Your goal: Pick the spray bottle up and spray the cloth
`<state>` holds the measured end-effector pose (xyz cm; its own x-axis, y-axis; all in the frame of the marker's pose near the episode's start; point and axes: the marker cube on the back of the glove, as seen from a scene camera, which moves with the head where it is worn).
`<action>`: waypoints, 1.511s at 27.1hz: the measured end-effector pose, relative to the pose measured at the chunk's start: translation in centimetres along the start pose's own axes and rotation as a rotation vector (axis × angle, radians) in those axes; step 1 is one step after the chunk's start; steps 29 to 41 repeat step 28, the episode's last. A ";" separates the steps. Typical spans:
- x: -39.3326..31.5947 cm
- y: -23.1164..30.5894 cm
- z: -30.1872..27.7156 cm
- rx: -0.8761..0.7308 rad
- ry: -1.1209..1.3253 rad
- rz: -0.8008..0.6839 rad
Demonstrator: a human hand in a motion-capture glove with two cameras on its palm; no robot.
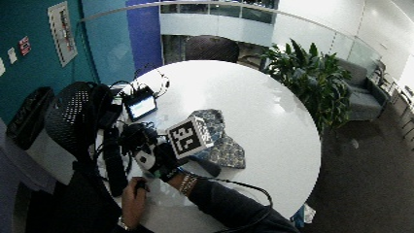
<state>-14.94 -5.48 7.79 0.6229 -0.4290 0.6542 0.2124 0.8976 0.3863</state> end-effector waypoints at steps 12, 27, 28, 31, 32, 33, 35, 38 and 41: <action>-1.3 3.0 -10.3 -0.410 0.447 0.113; -5.8 4.4 -13.8 -0.550 0.795 0.110; -5.8 4.4 -13.7 -0.549 0.801 0.110; -5.8 4.4 -13.7 -0.549 0.801 0.110; -5.8 4.4 -13.7 -0.549 0.801 0.110; -5.8 4.4 -13.7 -0.549 0.801 0.110; -5.8 4.4 -13.7 -0.549 0.801 0.110; -5.8 4.4 -13.7 -0.549 0.801 0.110; -5.8 4.4 -13.7 -0.549 0.801 0.110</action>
